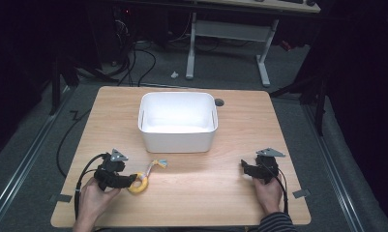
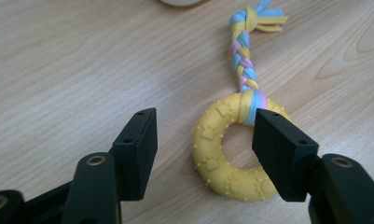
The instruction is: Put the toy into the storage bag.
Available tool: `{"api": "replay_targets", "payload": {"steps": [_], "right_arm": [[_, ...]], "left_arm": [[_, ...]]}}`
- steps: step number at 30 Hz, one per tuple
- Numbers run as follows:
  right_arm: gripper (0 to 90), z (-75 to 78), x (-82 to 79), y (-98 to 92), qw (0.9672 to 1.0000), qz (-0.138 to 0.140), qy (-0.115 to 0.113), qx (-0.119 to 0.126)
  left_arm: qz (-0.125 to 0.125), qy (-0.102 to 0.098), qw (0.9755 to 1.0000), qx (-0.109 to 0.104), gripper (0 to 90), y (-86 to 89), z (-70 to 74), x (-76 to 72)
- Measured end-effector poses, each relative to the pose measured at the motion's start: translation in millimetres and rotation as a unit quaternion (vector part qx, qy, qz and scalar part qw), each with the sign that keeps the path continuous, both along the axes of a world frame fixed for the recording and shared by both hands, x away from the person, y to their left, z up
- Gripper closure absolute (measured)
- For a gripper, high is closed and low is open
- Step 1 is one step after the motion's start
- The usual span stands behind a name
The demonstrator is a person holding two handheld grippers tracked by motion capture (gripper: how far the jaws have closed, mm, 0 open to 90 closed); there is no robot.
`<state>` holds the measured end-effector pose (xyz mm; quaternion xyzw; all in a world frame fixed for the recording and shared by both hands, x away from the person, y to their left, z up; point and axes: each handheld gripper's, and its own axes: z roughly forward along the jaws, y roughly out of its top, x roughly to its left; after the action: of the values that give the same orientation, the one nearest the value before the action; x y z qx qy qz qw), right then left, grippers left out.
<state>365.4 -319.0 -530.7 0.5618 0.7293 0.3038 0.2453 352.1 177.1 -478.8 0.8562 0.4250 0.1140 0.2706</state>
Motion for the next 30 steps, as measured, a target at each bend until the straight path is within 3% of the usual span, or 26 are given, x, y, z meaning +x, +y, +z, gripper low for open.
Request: {"api": "replay_targets", "payload": {"steps": [4, 8, 17, 30], "right_arm": [[26.8, 0.0, 0.0, 0.0, 1.0, 0.0, 0.0, 0.0], [26.8, 0.0, 0.0, 0.0, 1.0, 0.0, 0.0, 0.0], [26.8, 0.0, 0.0, 0.0, 1.0, 0.0, 0.0, 0.0], [26.8, 0.0, 0.0, 0.0, 1.0, 0.0, 0.0, 0.0]], "left_arm": [[0.0, 0.015, 0.9999, 0.001, 40.8, -2.7, -6.1, 2.3], [0.0, 0.025, 0.9995, 0.02, 43.9, -7.0, -10.9, 4.1], [-0.008, 0.024, 0.998, 0.058, 54.2, -15.3, -18.3, 4.4], [-0.016, 0.029, 0.9974, 0.064, 66.0, -17.4, -24.0, 4.5]]}}
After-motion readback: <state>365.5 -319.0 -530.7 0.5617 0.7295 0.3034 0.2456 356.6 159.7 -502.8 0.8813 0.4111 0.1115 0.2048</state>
